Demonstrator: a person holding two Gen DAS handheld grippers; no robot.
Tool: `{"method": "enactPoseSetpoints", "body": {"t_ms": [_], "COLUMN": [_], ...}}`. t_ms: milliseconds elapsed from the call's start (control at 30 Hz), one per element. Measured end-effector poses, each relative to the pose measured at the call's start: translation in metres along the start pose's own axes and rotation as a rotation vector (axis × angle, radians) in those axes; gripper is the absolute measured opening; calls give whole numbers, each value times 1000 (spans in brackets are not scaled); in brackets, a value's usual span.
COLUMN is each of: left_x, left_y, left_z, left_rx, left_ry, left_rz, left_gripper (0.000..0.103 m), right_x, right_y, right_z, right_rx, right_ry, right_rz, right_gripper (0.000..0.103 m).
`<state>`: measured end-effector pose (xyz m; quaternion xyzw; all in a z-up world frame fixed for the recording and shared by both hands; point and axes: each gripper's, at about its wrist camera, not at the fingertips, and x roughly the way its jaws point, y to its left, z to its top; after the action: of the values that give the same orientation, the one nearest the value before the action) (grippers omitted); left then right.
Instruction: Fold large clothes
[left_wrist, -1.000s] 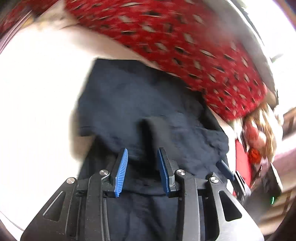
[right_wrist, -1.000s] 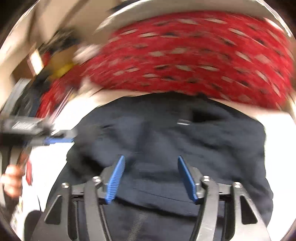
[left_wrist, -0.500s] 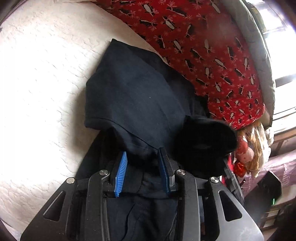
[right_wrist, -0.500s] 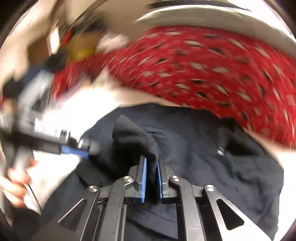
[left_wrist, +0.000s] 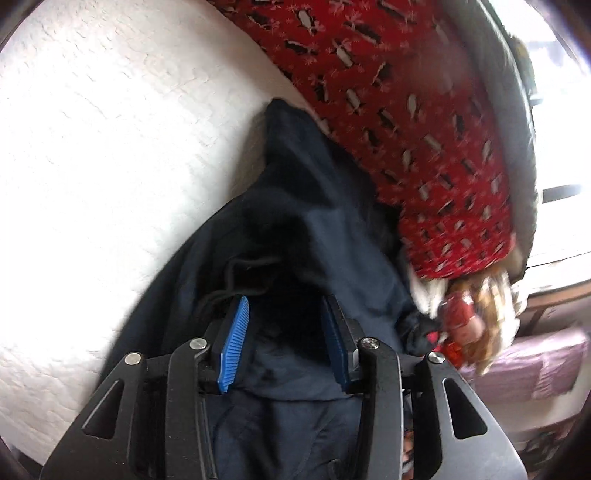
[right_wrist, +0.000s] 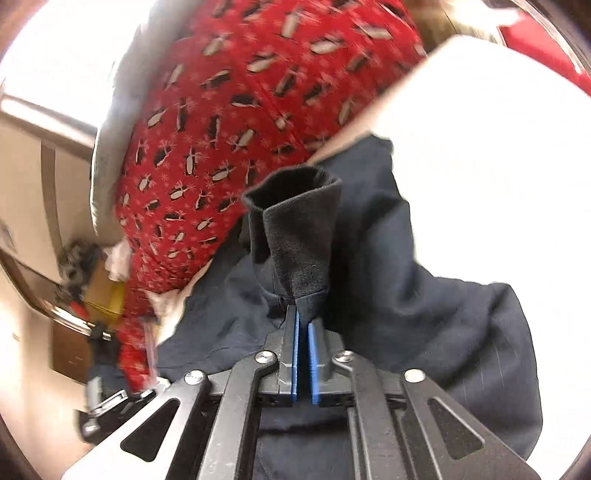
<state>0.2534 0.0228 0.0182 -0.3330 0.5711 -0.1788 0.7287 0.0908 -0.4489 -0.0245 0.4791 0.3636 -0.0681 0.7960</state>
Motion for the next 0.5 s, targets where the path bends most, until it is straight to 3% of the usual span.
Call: {"method": "enactPoseSetpoints", "body": {"t_ms": [67,133,167,233,333,400,433,467,500], "left_x": [-3,-7,-7,-5,11,27,32,35,35], "left_y": [-3,-3,-4,-2,1,-3,-4,-6,-7], "left_z": [3,3,3,3,8,15,19,24,30], "left_rx": [-14,-30,-33,-46,-68,-67,-67,-67,-72], "left_ry": [-21,-52,-63,-80,-58,-48,-54,-65,-65], "left_rz": [-27,-54,-62,-71,-58,10,32,39,46], "left_gripper": [42,49,54,57,64,63,61,48,17], "right_x": [-4,-6,-8,-9,-3,4,7,10,13], "right_y": [-5,-4,-5,-6,-4,-5,-4,-4,-1], "right_z": [-1,-3,-3,-2,2,7,9,11,13], "right_rx": [38,43,53,53,31,36,38,37,27], "right_ry": [-11,-20,-31,-49,-39,-41,-43,-42,-30], "right_rz": [38,51,51,57,-1,-28,-28,-24,-19], "right_gripper": [22,53,58,60,61,60,60,58,45]}}
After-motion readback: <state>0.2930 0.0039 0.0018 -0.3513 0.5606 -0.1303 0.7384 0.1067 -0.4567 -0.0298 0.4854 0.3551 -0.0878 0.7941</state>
